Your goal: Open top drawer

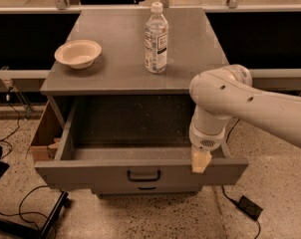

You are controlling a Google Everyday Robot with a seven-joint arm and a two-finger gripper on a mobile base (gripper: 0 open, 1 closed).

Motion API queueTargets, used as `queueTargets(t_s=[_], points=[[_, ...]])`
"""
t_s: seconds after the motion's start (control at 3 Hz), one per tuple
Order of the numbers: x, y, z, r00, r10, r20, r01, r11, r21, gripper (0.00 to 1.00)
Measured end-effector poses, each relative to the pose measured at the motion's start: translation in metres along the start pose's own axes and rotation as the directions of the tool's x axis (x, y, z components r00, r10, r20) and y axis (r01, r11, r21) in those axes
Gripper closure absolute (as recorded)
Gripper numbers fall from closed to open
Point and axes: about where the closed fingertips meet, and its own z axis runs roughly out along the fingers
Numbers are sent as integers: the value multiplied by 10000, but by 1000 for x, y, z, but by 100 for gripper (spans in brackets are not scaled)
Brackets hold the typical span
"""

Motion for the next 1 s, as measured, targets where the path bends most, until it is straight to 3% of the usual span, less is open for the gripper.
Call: queueTargets(t_s=[1.0], points=[[0, 2, 0, 10000, -1, -8, 1, 10000, -12, 17]])
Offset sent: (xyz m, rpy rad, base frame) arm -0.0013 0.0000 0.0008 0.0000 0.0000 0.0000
